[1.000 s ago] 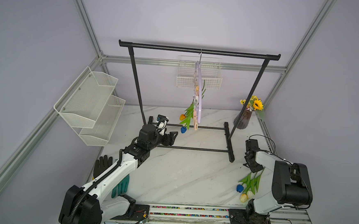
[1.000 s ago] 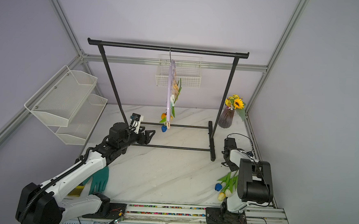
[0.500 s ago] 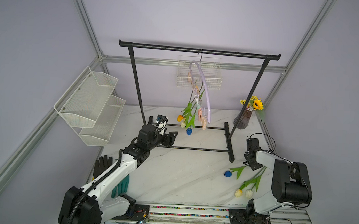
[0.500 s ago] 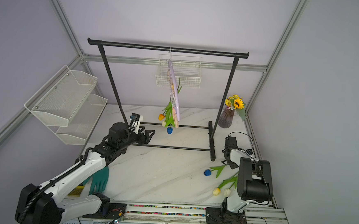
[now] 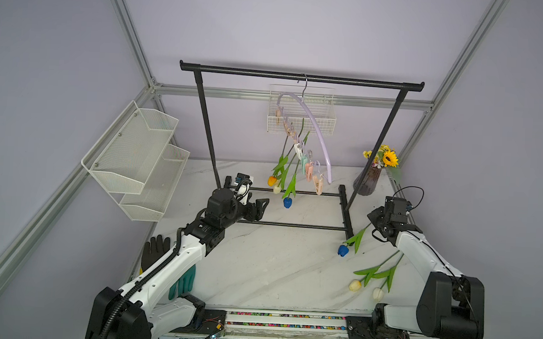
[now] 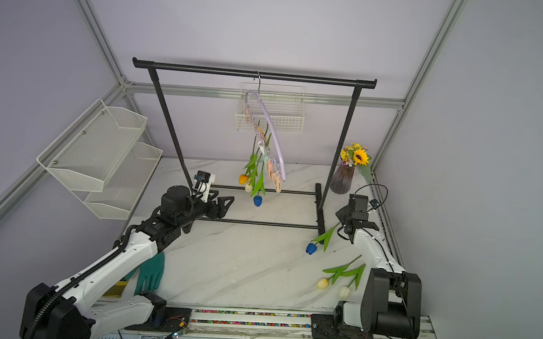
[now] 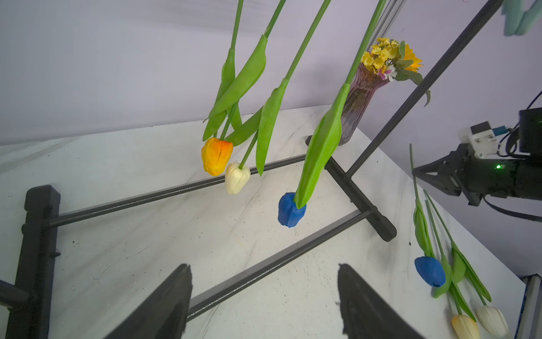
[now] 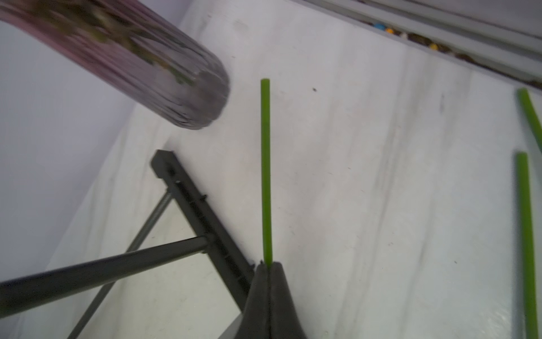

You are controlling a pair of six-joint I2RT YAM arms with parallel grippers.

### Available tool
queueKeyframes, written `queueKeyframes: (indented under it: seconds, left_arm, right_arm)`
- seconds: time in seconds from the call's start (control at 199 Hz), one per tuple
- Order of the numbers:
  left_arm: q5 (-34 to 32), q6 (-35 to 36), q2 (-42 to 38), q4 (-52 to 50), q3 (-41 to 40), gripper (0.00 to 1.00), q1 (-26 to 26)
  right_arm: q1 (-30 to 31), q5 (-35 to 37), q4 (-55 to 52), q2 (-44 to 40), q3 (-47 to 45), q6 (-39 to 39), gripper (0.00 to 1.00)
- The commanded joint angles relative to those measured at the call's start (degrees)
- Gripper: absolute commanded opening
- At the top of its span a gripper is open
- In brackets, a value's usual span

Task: Dry the flowers on a clothes hanger
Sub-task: Pick up the flower at the center of the board.

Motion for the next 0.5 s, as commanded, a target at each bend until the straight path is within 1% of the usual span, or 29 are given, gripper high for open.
queueKeyframes:
  seconds: [0.0,0.025,0.151,0.211,0.266,0.317,0.372,0.437,0.498]
  left_arm:
    - [1.55,-0.82,-1.10,1.41,3.86,0.78,-0.11]
    - [1.70,-0.96,-1.08,1.50,4.33,0.79,-0.10]
    - [2.46,-1.35,-0.70,1.50,6.61,0.79,-0.02]
    - [2.79,-1.32,-0.49,1.23,7.83,0.80,0.01]
    - [3.36,-1.44,-0.31,1.12,9.06,0.80,0.09]
    - [4.14,-1.54,0.00,1.12,10.13,0.80,0.18]
    - [5.36,-1.62,0.34,1.12,11.45,0.80,0.26]
    - [6.68,-1.94,0.77,1.04,12.95,0.80,0.46]
    - [7.61,-2.15,1.22,0.82,14.37,0.81,0.60]
  right_arm:
    - [0.46,-13.04,11.27,-5.59,-1.11,-7.40,0.00]
    - [0.45,-15.72,13.61,-6.89,-1.58,-7.47,0.00]
    - [0.56,-24.13,21.33,-9.46,-2.35,-7.60,0.00]
    - [0.60,-27.60,23.57,-9.36,-2.12,-7.92,0.00]
    - [0.53,-32.48,27.90,-8.79,-2.39,-8.13,0.00]
    - [0.58,-35.07,30.89,-8.37,-2.77,-7.56,0.00]
    - [0.69,-39.15,36.81,-7.73,-3.52,-6.78,0.00]
    - [1.60,-38.94,41.67,-7.55,-4.52,-6.57,0.00]
    - [2.47,-39.07,45.50,-7.66,-5.60,-8.44,0.00]
